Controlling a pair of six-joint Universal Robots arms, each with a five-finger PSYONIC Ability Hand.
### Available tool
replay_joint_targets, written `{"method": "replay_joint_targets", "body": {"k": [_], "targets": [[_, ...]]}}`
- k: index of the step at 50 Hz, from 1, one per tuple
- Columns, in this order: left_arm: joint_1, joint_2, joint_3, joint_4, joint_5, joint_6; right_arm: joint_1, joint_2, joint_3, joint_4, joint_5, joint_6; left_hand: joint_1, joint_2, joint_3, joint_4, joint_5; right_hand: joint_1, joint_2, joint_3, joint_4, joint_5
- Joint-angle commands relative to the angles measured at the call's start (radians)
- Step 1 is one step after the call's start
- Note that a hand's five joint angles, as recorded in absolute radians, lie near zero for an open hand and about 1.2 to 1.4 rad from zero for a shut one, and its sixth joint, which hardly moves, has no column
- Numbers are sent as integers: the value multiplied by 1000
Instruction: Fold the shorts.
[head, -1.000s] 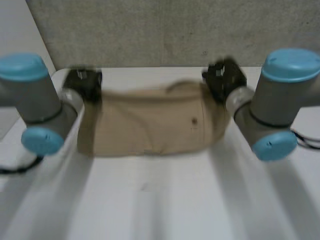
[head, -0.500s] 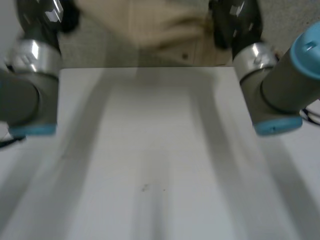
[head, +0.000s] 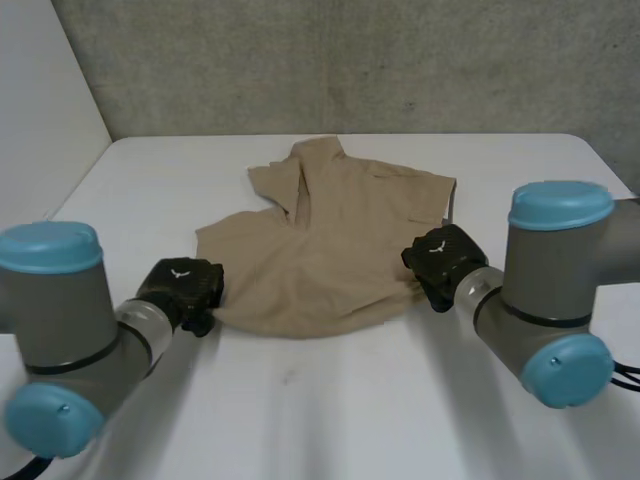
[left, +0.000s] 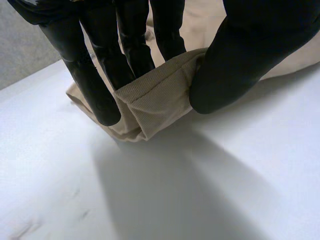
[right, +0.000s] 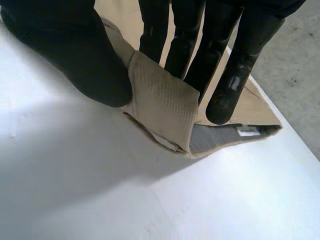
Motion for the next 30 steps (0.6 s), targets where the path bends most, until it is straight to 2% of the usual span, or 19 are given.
{"method": "replay_joint_targets", "body": {"k": [1, 8, 15, 19, 20, 22, 23, 24, 25, 30], "targets": [[7, 147, -75, -70, 5, 25, -18, -90, 67, 54, -1, -16, 270, 195, 203, 189, 251, 422, 221, 212, 207, 219], [10, 251, -153, -230, 11, 145, -32, -133, 127, 222, -7, -107, 270, 195, 203, 189, 251, 422, 221, 212, 207, 219], [-31, 287, -230, -423, 43, 154, -67, -200, 259, 390, -6, -303, 270, 195, 203, 189, 251, 422, 221, 212, 207, 219], [-64, 280, -233, -437, 75, 155, -84, -211, 293, 385, -10, -342, 270, 195, 203, 189, 251, 422, 221, 212, 207, 219], [-62, 279, -226, -432, 77, 155, -86, -211, 294, 375, -12, -339, 227, 151, 160, 146, 207, 422, 221, 212, 207, 219], [-56, 277, -207, -419, 78, 157, -86, -211, 299, 342, -12, -331, -54, -129, -121, -134, -73, 422, 221, 212, 207, 219], [-48, 276, -178, -405, 78, 162, -84, -211, 305, 306, -9, -320, -462, -538, -529, -543, -482, 422, 221, 212, 207, 219], [-47, 274, -160, -399, 78, 163, -84, -211, 305, 289, -7, -316, -638, -713, -705, -719, -657, 422, 221, 212, 207, 219], [-47, 274, -140, -388, 77, 165, -84, -211, 305, 269, -7, -311, -730, -805, -796, -810, -749, 422, 221, 212, 207, 219], [-44, 256, 23, -304, 78, 182, -84, -209, 303, 207, -6, -288, -813, -888, -879, -893, -832, 422, 221, 212, 207, 219]]}}
